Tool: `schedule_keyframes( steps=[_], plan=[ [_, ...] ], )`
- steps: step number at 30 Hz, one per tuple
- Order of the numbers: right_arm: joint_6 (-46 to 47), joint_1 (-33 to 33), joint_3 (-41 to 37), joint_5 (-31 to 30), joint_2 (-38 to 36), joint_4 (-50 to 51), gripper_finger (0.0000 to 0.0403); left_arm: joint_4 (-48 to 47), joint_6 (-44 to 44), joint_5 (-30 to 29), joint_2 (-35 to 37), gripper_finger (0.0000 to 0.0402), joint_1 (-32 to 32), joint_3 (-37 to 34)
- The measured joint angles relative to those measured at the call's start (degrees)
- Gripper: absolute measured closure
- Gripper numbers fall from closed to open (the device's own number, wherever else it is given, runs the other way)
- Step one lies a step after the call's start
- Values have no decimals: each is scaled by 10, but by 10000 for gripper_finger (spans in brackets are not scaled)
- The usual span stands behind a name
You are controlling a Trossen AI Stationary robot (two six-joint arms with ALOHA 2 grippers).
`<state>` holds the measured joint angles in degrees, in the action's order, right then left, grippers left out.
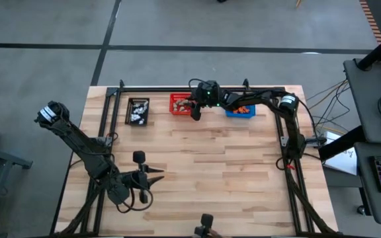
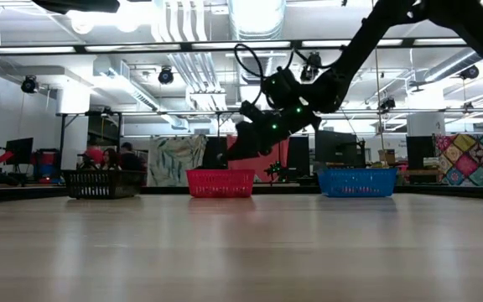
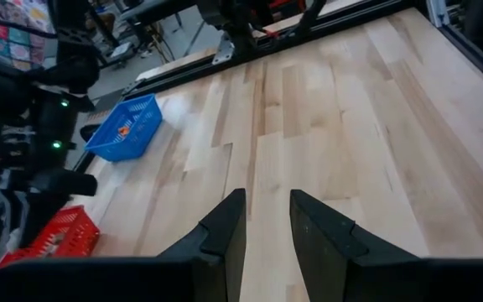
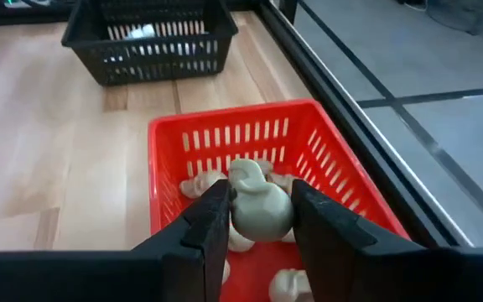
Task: Sort Halloween decoration
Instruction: Put the white skull toy into the red bin, then return to Home Position
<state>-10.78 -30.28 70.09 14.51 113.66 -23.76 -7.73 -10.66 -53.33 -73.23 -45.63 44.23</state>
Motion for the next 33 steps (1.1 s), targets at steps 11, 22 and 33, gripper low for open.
schedule_keyframes(
  steps=[11,22,33],
  plan=[
    [13,0,0,-2,2,9,239,0,-1,-3,0,324,1,0],
    [5,31,-8,85,-74,37,235,19,80,30,0,325,52,0],
    [-64,134,-96,82,-207,37,260,156,251,192,18,326,165,-36]
  ],
)
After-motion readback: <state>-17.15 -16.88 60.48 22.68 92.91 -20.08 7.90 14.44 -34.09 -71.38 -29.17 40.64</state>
